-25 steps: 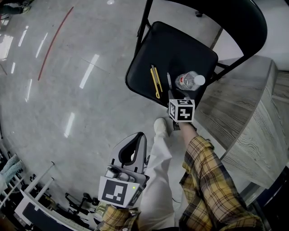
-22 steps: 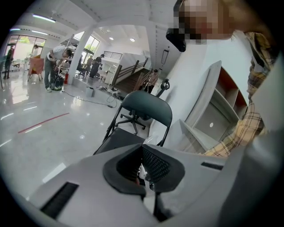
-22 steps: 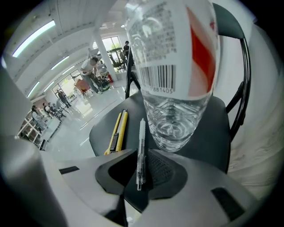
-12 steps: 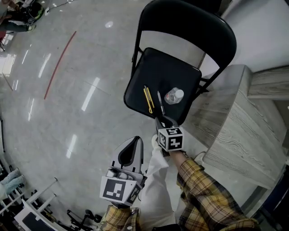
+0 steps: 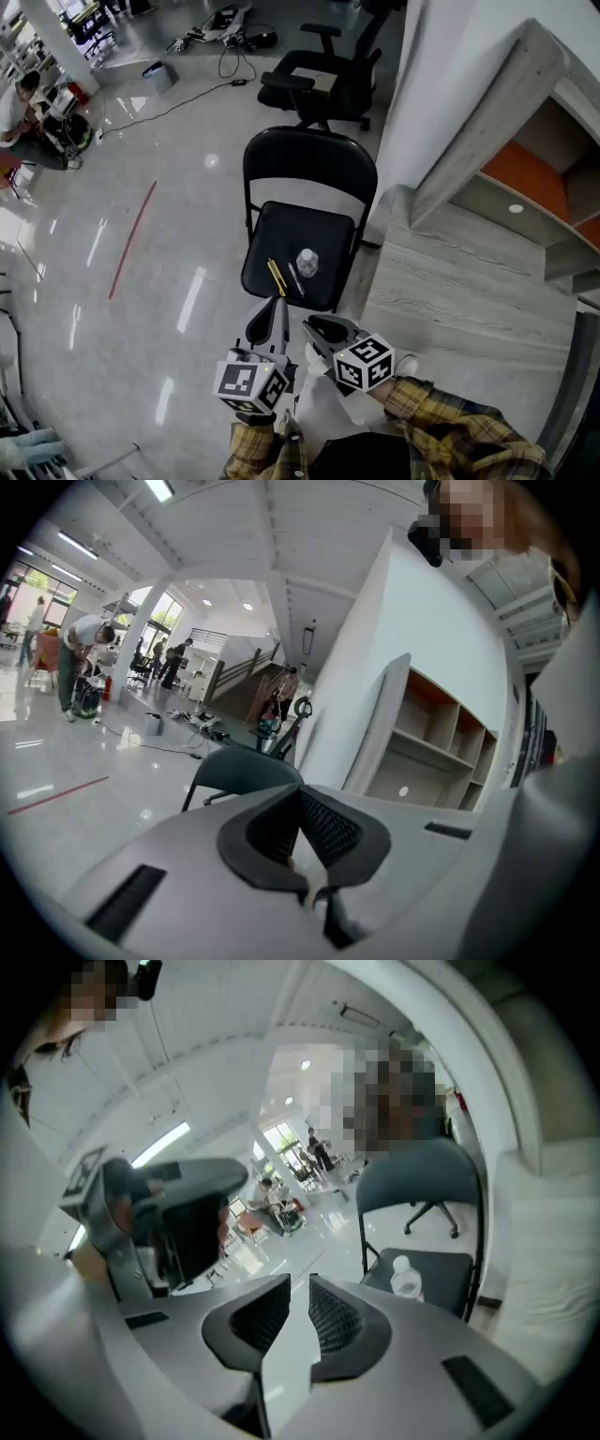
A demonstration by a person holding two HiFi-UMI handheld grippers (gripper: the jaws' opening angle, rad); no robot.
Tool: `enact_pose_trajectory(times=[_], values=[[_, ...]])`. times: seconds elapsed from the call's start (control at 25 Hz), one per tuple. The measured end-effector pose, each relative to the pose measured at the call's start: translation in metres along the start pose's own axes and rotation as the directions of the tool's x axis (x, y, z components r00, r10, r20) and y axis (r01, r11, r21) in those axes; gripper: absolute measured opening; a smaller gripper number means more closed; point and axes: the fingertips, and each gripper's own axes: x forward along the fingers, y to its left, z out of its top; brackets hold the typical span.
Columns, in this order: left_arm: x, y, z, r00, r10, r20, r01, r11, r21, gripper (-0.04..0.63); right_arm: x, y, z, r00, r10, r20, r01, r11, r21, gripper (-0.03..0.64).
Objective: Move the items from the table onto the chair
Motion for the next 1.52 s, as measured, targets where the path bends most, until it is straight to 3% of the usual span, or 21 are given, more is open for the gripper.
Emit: enact_pose_trajectory(times=[0.12, 0.24, 0.4, 0.56, 0.68, 0.84, 1.16, 1.32, 1.52], values=[[0.008, -0.058, 0.001, 0.997, -0.078, -0.015, 0.078, 0.996, 0.041, 0.005, -0.080, -0.015, 0.044, 0.986, -0.047, 0.157, 0.054, 0.998, -0.044, 0.067], [0.021, -0.128, -0.007, 0.982, -0.183, -0.034, 0.185, 0.981, 0.058, 0.005, -0.167, -0.045, 0.071, 0.943, -0.144, 0.300, 0.167, 0.985, -0.052, 0.067], [0.037, -0.238, -0.023, 0.939, -0.336, -0.079, 0.342, 0.936, 0.089, 0.005, -0.287, -0.086, 0.083, 0.857, -0.269, 0.440, 0.297, 0.955, 0.006, 0.066], [0.056, -0.355, -0.038, 0.875, -0.467, -0.123, 0.482, 0.865, 0.141, 0.005, -0.409, -0.122, 0.084, 0.750, -0.367, 0.550, 0.400, 0.914, 0.064, 0.066], [0.060, -0.436, -0.054, 0.842, -0.522, -0.133, 0.538, 0.827, 0.164, 0.005, -0.495, -0.138, 0.078, 0.687, -0.405, 0.603, 0.451, 0.889, 0.083, 0.066], [0.054, -0.520, -0.079, 0.816, -0.560, -0.145, 0.578, 0.802, 0.152, 0.005, -0.590, -0.145, 0.068, 0.616, -0.437, 0.655, 0.516, 0.853, 0.084, 0.064], [0.045, -0.610, -0.123, 0.762, -0.606, -0.230, 0.645, 0.742, 0.183, 0.005, -0.687, -0.161, 0.046, 0.555, -0.470, 0.686, 0.559, 0.822, 0.110, 0.038], [0.047, -0.633, -0.128, 0.742, -0.625, -0.244, 0.669, 0.716, 0.201, 0.005, -0.699, -0.168, 0.039, 0.547, -0.483, 0.684, 0.531, 0.832, 0.162, 0.029], [0.050, -0.647, -0.129, 0.731, -0.638, -0.243, 0.682, 0.702, 0.207, 0.005, -0.704, -0.175, 0.032, 0.547, -0.492, 0.677, 0.516, 0.835, 0.190, 0.026]])
